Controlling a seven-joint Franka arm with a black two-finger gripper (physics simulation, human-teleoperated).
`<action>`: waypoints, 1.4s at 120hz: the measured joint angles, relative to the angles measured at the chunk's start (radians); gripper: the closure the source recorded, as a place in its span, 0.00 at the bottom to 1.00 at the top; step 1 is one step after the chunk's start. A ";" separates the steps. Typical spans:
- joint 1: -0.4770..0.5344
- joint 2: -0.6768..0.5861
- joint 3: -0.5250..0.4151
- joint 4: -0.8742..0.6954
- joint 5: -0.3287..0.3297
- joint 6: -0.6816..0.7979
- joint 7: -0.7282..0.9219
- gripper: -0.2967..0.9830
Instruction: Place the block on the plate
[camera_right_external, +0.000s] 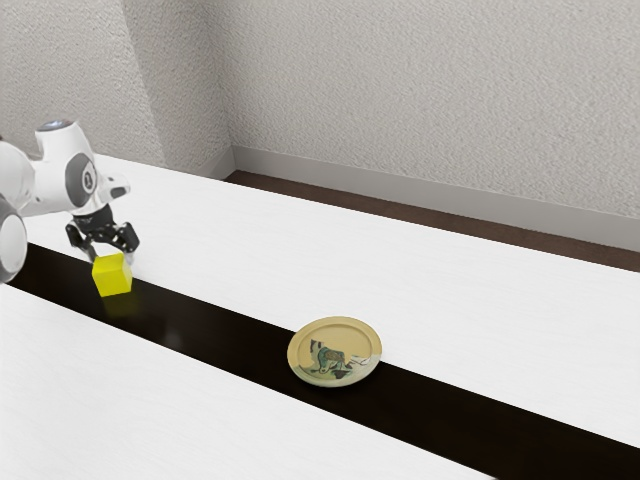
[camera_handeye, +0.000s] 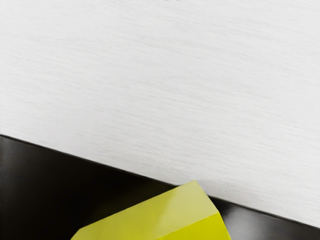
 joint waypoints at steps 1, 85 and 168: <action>0.001 0.000 0.000 -0.002 -0.002 0.001 0.000 0.23; 0.013 -0.009 -0.004 -0.081 -0.069 0.029 0.010 0.38; 0.002 -0.052 -0.013 -0.105 -0.060 0.038 0.007 0.45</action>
